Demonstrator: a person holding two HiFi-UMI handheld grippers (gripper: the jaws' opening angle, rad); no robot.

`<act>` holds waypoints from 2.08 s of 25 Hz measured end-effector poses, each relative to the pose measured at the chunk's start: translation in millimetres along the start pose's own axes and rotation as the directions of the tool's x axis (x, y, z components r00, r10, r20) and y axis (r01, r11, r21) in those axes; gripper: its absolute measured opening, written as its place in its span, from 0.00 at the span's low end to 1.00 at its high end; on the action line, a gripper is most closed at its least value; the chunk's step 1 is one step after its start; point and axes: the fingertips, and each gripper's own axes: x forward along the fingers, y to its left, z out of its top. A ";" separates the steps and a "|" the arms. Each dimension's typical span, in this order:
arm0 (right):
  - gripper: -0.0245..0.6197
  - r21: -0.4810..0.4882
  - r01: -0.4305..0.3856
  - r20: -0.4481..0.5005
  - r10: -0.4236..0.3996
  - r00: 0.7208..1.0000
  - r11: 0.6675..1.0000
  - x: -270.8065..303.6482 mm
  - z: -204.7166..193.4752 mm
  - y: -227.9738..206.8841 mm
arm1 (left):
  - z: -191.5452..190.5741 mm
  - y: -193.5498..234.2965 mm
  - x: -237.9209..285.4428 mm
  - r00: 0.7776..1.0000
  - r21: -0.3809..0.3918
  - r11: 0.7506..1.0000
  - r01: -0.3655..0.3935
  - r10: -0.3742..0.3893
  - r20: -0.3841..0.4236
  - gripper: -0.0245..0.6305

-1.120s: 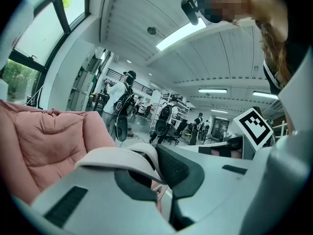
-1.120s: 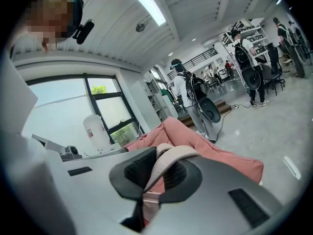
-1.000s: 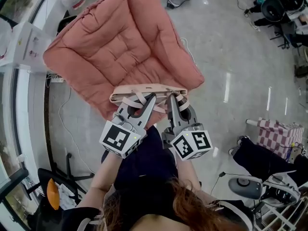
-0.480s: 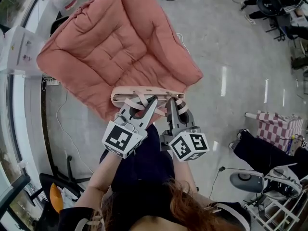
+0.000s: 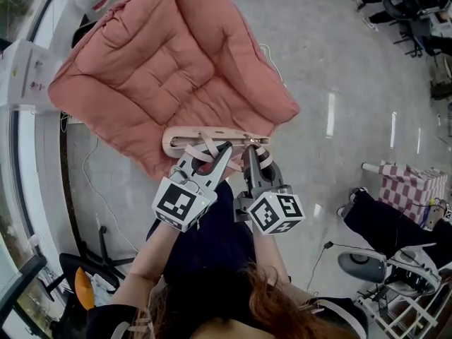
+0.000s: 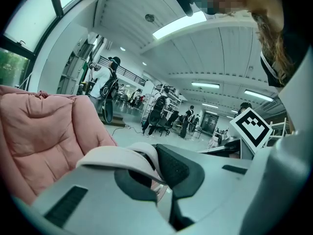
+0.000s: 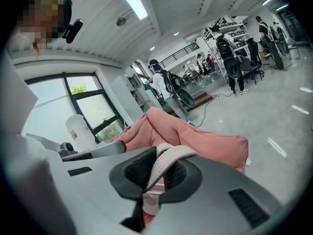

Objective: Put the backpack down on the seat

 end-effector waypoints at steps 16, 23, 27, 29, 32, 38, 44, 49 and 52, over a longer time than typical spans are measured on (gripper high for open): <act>0.11 0.069 0.013 -0.048 -0.010 0.999 0.998 27.0 -12.5 -32.9 | -19.4 15.2 31.1 0.999 0.012 1.000 -0.007 0.008 -0.045 0.06; 0.11 0.103 0.027 -0.068 -0.020 0.997 0.994 43.5 -18.9 -48.5 | -31.1 27.7 46.7 0.997 0.006 1.000 -0.023 0.023 -0.069 0.06; 0.11 0.135 0.037 -0.077 -0.026 0.997 0.990 54.2 -30.3 -58.2 | -42.7 37.0 53.8 0.995 0.020 0.999 -0.036 0.038 -0.090 0.06; 0.11 0.137 0.042 -0.083 -0.031 0.996 0.990 58.7 -35.1 -63.5 | -50.0 39.5 58.4 0.993 0.030 0.999 -0.033 0.036 -0.108 0.06; 0.11 0.124 0.048 -0.092 -0.037 0.995 0.991 64.4 -37.6 -70.7 | -56.8 41.6 66.5 0.991 0.065 0.998 -0.028 0.036 -0.132 0.06; 0.11 0.102 0.050 -0.097 -0.040 0.994 0.994 80.6 -42.8 -79.2 | -66.7 55.7 78.8 0.986 0.086 0.996 -0.035 0.048 -0.157 0.06; 0.11 0.090 0.051 -0.100 -0.042 0.994 0.995 103.7 -43.3 -86.6 | -79.6 76.7 91.8 0.977 0.145 0.987 -0.068 0.095 -0.191 0.07; 0.11 0.059 0.050 -0.112 -0.043 0.993 0.997 126.7 -46.1 -92.7 | -88.6 98.9 104.5 0.970 0.149 0.984 -0.098 0.128 -0.205 0.07; 0.11 0.047 0.042 -0.121 -0.037 0.992 0.998 139.6 -48.5 -94.1 | -96.4 113.8 111.0 0.966 0.136 0.983 -0.123 0.150 -0.212 0.06</act>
